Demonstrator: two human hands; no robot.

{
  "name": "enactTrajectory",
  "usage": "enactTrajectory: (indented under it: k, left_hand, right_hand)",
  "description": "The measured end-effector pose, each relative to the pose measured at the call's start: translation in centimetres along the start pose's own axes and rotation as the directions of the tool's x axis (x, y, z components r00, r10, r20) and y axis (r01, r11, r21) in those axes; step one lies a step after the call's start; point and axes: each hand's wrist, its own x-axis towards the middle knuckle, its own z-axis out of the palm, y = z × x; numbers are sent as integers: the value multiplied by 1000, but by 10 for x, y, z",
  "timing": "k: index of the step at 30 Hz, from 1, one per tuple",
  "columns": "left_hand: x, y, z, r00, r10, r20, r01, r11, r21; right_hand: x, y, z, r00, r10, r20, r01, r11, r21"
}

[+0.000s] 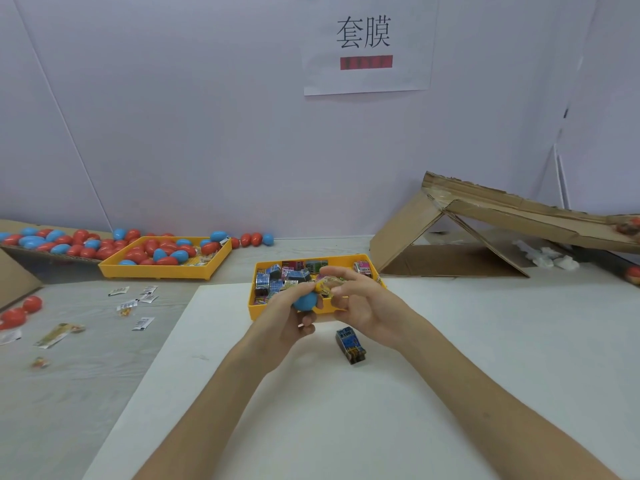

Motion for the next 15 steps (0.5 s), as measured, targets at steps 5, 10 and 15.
enactTrajectory:
  k: [5,10,15]
  left_hand:
    - [2,-3,1,998,50,-30,-46,993,108]
    - [2,-5,2,998,57,-31,-54,993,106]
    - [1,-1,3,996,52,-68,-59,993,-105]
  right_hand:
    - [3,5,3,984,-53,-173,9,969,-247]
    - [3,6,5,940,-256,-225,84,815,-574]
    - [3,2,1,894,-333,-300,108,810,-576]
